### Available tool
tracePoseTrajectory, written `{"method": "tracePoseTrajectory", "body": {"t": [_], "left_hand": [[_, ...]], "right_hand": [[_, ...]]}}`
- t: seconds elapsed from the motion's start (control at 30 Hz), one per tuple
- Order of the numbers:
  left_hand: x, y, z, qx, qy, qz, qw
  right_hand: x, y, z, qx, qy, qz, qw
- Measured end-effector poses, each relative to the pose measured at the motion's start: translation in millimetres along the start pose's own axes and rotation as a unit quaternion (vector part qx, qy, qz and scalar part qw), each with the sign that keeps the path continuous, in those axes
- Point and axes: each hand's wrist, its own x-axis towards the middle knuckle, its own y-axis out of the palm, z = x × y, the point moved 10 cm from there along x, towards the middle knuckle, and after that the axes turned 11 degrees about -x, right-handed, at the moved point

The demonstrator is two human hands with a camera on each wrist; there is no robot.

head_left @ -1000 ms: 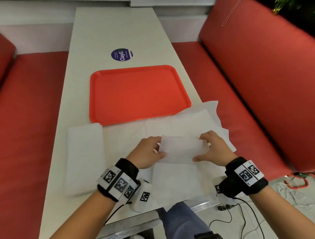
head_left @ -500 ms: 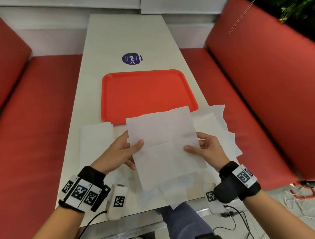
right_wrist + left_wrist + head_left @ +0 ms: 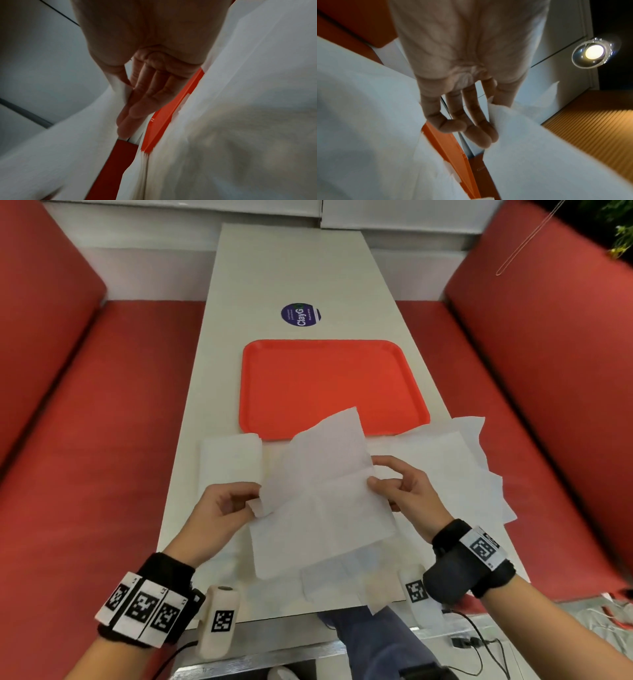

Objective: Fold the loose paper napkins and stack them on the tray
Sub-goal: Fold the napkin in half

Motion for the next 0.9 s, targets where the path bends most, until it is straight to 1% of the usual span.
{"method": "tracePoseTrajectory", "body": {"t": [0.1,0.2,0.27,0.37,0.43,0.5,0.57,0.63,0.7,0.77,0.83,0.9], "left_hand": [[-10.8,-14.6,-10.1,0.013,0.022,0.004,1.000],[-23.0,-33.9,-11.0,0.027,0.022,-0.024,0.999],[-30.6,-40.7,-10.3,-0.006,0.011,-0.029,1.000],[-40.5,-45.3,-10.3,-0.050,0.000,-0.022,0.998],[-46.3,-48.7,-11.4,-0.032,0.002,-0.037,0.999],[-52.1,-53.4,-12.3,-0.005,0.006,-0.075,0.997],[-58.6,-58.7,-11.5,-0.008,0.010,-0.113,0.993],[-65.8,-66.1,-8.3,-0.016,0.008,-0.142,0.990],[-73.0,-71.5,-6.6,-0.007,0.009,-0.156,0.988],[-79.5,-68.8,-3.3,0.007,-0.003,-0.151,0.989],[-83.6,-60.0,5.4,0.008,-0.033,-0.130,0.991],[-85.7,-53.7,15.4,0.000,-0.062,-0.131,0.989]], "right_hand": [[3.4,15.2,10.7,-0.009,-0.023,0.021,0.999],[3.7,21.2,23.4,-0.011,-0.042,0.016,0.999],[5.7,24.3,27.1,-0.025,-0.052,0.014,0.998],[9.0,31.4,26.9,-0.051,-0.035,0.008,0.998],[9.2,42.1,27.8,-0.027,-0.009,0.024,0.999],[6.7,54.9,32.5,-0.022,0.000,0.060,0.998],[3.7,69.8,40.1,-0.059,-0.001,0.110,0.992],[-0.3,88.6,48.2,-0.091,-0.004,0.188,0.978],[-0.1,100.8,61.0,-0.137,-0.038,0.233,0.962],[8.9,106.2,78.1,-0.182,-0.079,0.222,0.955],[25.9,112.8,96.3,-0.201,-0.111,0.197,0.953],[47.2,123.5,109.1,-0.244,-0.145,0.170,0.944]]}}
